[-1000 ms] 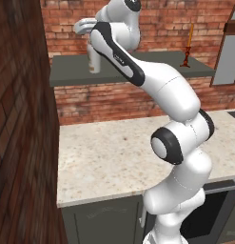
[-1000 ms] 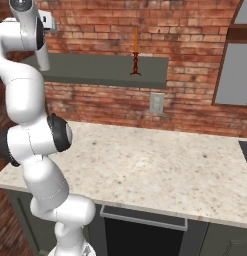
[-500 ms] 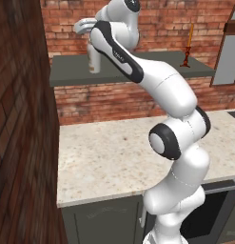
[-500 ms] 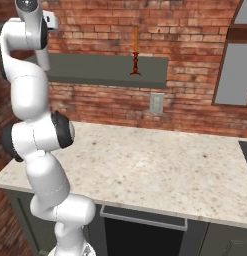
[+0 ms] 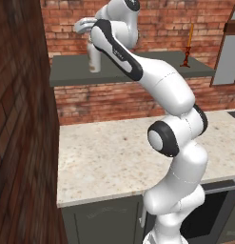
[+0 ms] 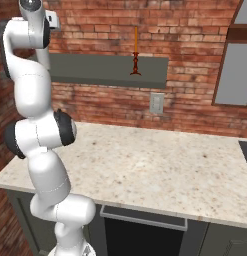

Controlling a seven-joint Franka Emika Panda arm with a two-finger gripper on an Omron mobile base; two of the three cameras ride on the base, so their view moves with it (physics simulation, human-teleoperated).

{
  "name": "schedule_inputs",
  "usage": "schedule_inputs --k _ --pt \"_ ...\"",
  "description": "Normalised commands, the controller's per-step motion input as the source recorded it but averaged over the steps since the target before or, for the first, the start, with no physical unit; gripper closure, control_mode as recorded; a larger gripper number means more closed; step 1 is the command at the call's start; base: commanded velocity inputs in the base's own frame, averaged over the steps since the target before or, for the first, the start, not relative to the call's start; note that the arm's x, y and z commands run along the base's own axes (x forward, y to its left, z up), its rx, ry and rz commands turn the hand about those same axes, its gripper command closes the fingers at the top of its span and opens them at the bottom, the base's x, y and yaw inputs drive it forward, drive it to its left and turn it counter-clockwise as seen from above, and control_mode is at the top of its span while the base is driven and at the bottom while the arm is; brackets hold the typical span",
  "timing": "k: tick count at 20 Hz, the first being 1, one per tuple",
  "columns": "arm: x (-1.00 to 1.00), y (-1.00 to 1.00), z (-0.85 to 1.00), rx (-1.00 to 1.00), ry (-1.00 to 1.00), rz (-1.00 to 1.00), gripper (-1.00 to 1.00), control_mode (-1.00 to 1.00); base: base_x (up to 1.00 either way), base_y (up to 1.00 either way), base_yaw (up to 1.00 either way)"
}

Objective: Get the candle and the liquor from the cabinet and move them to the dining counter.

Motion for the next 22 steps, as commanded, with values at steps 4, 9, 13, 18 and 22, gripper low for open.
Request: schedule_inputs --k 4,9,13,18,22 --pt "0.0 0.0 0.0 0.0 0.0 0.0 1.0 -1.0 0.0 0.0 0.0" --pt "0.0 0.0 0.0 0.0 0.0 0.0 1.0 -1.0 0.0 0.0 0.0" --pt "-0.03 -0.03 0.0 0.0 0.0 0.0 1.0 -1.0 0.0 0.0 0.0" --pt "-0.41 -0.37 0.04 0.0 0.0 -0.01 1.0 -1.0 0.0 0.0 0.0" --pt "-0.61 -0.44 0.04 0.0 0.0 -0.02 1.0 -1.0 0.0 0.0 0.0"
